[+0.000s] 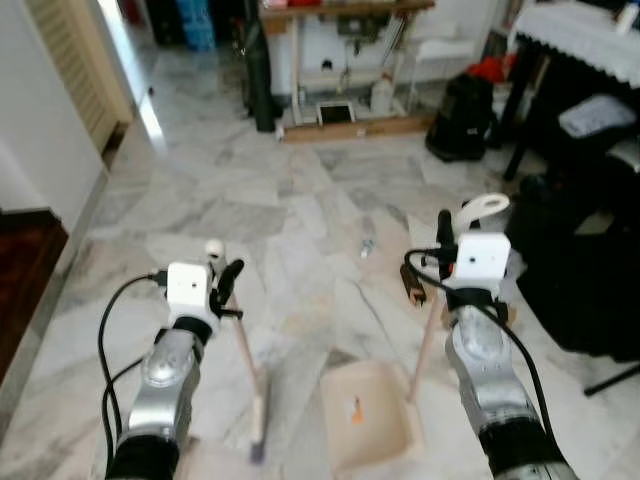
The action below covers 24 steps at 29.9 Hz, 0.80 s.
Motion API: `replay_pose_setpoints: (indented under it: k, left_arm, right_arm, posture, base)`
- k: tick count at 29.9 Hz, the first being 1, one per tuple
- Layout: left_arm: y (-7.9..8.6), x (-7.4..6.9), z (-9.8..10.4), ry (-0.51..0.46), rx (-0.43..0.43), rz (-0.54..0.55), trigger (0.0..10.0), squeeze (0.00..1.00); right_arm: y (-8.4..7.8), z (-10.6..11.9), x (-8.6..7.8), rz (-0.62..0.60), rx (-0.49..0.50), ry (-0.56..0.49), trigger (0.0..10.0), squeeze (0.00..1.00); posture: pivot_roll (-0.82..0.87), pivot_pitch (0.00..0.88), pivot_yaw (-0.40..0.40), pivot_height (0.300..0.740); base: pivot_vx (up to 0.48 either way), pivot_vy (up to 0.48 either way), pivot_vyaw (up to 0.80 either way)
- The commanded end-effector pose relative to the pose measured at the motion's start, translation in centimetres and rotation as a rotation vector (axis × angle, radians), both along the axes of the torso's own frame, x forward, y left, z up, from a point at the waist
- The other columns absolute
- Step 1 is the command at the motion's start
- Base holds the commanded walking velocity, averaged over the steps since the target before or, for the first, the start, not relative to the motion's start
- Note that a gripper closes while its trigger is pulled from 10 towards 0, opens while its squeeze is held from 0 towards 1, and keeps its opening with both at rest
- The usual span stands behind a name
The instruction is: Sweep floor
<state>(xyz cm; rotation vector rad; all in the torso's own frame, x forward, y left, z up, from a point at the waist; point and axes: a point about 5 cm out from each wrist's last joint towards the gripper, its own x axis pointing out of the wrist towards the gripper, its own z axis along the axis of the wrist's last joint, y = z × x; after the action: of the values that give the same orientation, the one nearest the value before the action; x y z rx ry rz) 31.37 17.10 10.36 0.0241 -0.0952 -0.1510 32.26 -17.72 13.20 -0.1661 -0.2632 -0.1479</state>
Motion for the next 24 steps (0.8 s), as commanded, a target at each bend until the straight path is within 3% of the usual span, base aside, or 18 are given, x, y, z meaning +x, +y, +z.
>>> replay_pose_setpoints:
  k: [1, 24]
  left_arm:
    - [0.04, 0.42, 1.44, -0.062, 0.002, -0.006, 10.0, 0.0]
    - [-0.1, 0.48, 1.48, -0.065, -0.002, -0.004, 10.0, 0.0]
  right_arm:
    - [0.24, 1.2, 0.28, 0.009, -0.02, -0.043, 10.0, 0.0]
    - [0.3, 1.17, 0.52, 0.017, -0.016, -0.02, 10.0, 0.0]
  posture:
    - [-0.09, 0.0, 0.038, 0.74]
    - [-0.1, 0.0, 0.031, 0.74]
  base:
    - [0.454, 0.0, 0.0]
    - [0.453, 0.0, -0.77]
